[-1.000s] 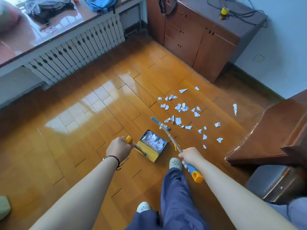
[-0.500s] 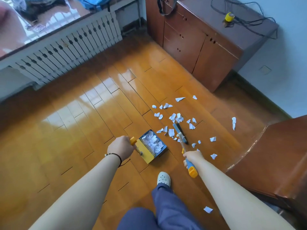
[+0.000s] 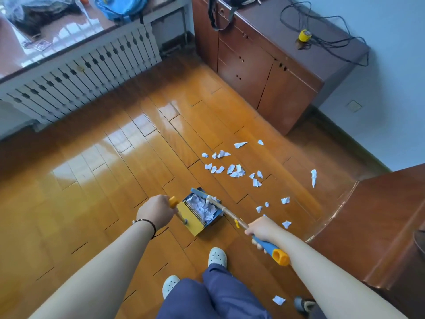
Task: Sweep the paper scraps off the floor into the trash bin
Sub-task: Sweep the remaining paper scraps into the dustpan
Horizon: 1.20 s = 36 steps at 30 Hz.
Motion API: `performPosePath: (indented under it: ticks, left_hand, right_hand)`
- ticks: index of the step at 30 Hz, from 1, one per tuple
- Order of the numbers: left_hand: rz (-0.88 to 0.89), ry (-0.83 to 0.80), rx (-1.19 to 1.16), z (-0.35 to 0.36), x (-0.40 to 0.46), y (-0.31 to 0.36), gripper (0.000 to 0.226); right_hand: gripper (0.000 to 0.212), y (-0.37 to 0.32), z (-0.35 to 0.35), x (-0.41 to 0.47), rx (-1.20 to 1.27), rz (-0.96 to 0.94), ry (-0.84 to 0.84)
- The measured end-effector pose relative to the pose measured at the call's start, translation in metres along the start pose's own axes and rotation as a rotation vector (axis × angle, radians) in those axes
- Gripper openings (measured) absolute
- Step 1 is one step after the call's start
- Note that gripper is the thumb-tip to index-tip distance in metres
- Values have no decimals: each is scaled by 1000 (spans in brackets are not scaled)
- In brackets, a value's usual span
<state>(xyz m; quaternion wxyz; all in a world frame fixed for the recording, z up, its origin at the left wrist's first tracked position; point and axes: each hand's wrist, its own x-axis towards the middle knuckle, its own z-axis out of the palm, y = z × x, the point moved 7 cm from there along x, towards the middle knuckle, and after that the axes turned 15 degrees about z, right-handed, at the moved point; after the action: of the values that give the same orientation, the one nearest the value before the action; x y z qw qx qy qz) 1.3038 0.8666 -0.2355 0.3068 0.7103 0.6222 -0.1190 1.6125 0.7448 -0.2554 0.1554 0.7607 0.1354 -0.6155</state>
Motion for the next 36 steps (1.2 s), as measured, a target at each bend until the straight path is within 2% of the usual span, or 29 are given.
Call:
performPosePath:
  ticks: [5, 10, 14, 17, 21, 30, 36]
  left_hand:
    - [3, 3, -6, -4, -7, -13, 28]
    - [-2, 21, -37, -12, -15, -36, 22]
    - [24, -6, 10, -18, -19, -49, 22]
    - [60, -26, 49, -21, -22, -51, 18]
    - [89, -32, 103, -25, -28, -58, 16]
    - [126, -54, 164, -25, -46, -73, 14]
    - [110, -58, 159, 0, -50, -69, 12]
  right_hand:
    - [24, -6, -24, -4, -34, -45, 68]
    - [9, -18, -35, 7, 27, -17, 130]
    - [19, -28, -37, 8, 82, -2, 159]
    - [43, -29, -33, 9, 156, -3, 154]
    - [31, -18, -21, 18, 223, 42, 167]
    - [16, 20, 45, 33, 495, 119, 126]
    - [31, 22, 133, 56, 534, 169, -20]
